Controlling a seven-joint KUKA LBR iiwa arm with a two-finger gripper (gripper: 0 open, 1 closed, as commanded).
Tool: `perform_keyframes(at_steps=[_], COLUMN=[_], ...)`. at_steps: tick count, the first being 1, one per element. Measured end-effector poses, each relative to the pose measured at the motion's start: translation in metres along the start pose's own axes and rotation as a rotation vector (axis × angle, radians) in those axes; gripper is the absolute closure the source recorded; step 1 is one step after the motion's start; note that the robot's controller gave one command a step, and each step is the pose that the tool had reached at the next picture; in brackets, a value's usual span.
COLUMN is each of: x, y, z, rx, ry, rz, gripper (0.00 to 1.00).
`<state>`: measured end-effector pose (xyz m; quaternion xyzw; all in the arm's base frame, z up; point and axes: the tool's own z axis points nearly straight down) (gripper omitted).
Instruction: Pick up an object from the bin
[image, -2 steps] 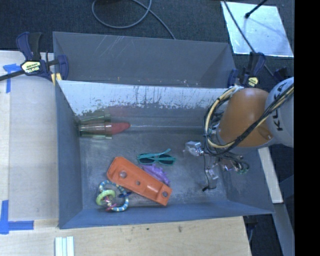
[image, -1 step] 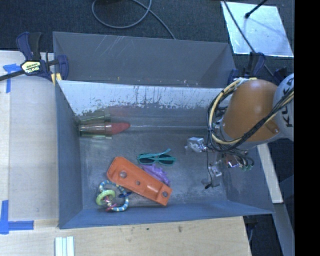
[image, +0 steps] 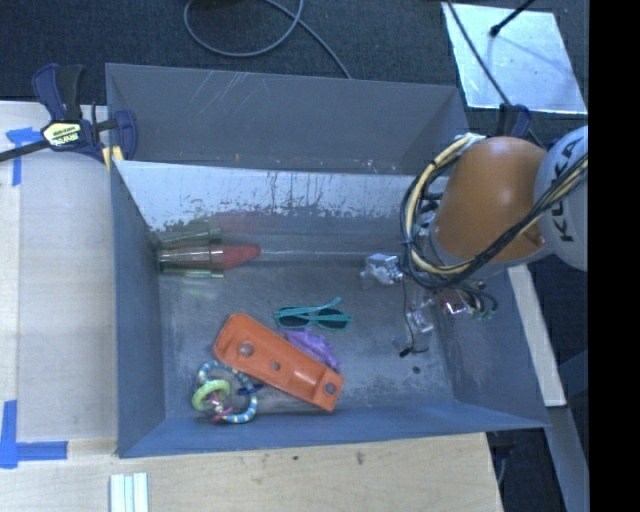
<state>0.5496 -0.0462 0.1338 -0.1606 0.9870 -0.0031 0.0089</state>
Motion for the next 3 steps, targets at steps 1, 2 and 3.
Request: perform_keyframes(at_steps=[1,2,3], x=[0.003,-0.014,-0.020], y=[0.044,0.054,0.091], z=[0.039,0.054,0.058], rx=[-0.009,-0.002,-0.005], ry=[0.013,0.002,0.006], rz=[-0.215,-0.527,-0.497], gripper=[0.00,0.00,0.00])
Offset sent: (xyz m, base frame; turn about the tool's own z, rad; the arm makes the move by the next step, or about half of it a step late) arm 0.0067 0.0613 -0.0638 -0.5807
